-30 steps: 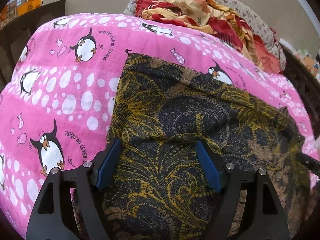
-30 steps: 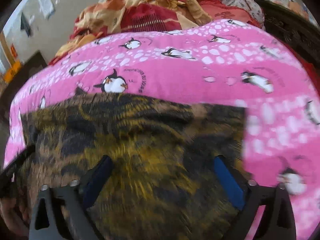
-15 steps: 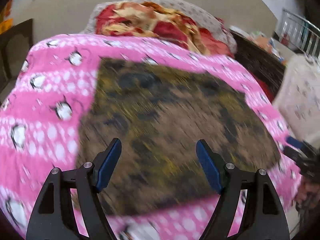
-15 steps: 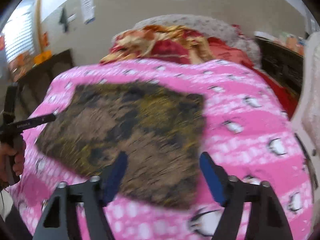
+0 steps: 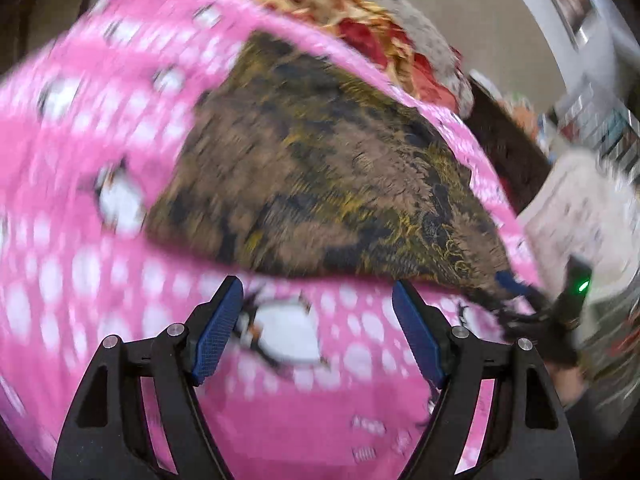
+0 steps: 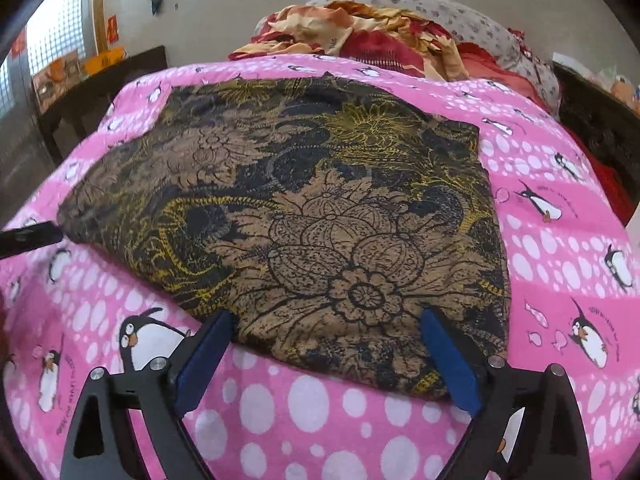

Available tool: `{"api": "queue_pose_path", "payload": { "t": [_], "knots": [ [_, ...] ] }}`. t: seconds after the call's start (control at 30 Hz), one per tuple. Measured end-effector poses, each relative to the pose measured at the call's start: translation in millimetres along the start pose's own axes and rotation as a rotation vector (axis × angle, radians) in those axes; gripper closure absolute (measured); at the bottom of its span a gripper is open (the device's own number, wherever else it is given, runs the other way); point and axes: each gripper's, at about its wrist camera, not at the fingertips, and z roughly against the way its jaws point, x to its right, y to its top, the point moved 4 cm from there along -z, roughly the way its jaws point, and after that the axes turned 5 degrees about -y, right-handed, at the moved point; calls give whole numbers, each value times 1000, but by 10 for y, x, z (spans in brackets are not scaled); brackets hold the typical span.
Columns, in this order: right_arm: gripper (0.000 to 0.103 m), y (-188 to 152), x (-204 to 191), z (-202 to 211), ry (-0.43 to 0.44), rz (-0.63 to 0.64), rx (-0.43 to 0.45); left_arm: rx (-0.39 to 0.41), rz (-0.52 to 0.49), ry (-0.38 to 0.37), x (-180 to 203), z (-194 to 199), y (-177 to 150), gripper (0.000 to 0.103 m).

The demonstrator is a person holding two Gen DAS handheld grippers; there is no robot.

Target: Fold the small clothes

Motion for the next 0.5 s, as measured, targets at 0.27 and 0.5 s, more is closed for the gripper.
{"api": "queue_pose_path", "payload": {
  "t": [0.27, 0.5],
  "knots": [
    [8, 7, 2, 13, 2, -4, 12, 75, 271, -159, -255, -55, 240, 25],
    [7, 2, -1, 18, 1, -5, 13, 194, 358, -130, -341, -104, 433, 25]
  ]
}}
